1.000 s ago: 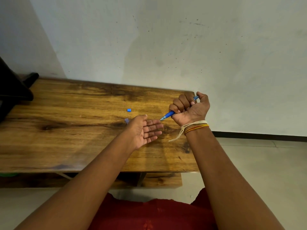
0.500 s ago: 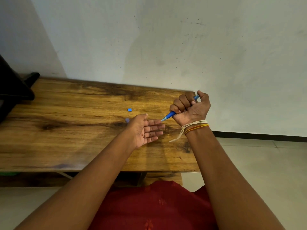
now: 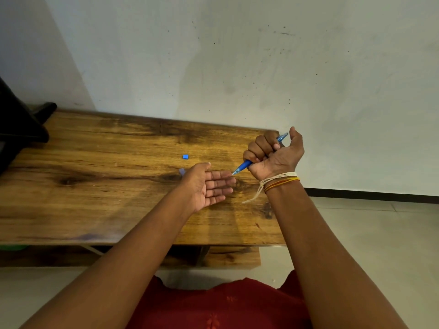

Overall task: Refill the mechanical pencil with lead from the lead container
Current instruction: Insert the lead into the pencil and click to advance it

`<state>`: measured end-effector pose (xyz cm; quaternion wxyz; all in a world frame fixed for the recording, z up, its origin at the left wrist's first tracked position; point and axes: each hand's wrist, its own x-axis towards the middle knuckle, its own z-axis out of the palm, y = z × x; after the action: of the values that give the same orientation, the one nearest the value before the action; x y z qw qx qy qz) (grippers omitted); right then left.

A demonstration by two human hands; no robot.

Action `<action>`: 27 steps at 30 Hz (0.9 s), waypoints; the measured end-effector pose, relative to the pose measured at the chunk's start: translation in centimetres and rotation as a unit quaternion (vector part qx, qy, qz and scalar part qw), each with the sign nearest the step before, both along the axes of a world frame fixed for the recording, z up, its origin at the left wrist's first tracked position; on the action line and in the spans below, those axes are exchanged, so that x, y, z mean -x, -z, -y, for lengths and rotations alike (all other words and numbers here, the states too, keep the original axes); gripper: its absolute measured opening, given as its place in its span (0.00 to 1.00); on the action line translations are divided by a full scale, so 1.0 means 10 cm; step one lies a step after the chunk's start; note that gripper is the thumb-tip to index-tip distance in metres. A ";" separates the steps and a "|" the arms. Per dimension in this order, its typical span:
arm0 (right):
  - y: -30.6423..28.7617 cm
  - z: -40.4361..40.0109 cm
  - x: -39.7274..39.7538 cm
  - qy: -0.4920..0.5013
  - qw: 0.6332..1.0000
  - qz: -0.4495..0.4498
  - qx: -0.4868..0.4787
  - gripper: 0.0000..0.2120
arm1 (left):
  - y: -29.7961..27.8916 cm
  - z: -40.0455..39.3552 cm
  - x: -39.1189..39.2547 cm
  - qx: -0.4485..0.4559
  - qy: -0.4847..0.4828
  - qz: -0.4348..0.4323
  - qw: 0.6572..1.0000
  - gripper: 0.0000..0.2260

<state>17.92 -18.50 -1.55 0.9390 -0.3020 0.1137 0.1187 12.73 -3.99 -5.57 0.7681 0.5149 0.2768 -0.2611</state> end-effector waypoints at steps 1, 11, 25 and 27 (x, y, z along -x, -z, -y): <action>0.00 0.00 0.00 0.002 1.000 -0.002 0.001 0.27 | 0.00 0.00 0.00 0.000 0.000 0.000 1.000 0.25; -0.02 0.00 0.00 0.013 1.000 -0.009 0.004 0.24 | 0.00 0.01 0.00 -0.004 0.004 0.000 1.000 0.25; -0.03 -0.01 0.00 0.022 1.000 -0.007 0.013 0.25 | -0.02 0.00 0.01 -0.004 0.007 -0.001 1.000 0.25; -0.03 0.00 0.00 0.028 1.000 -0.007 0.011 0.24 | -0.02 0.00 0.02 -0.005 0.006 -0.002 1.000 0.25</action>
<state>17.96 -18.45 -1.30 0.9377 -0.3086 0.1299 0.0930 12.56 -3.99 -5.35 0.7636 0.5199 0.2760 -0.2654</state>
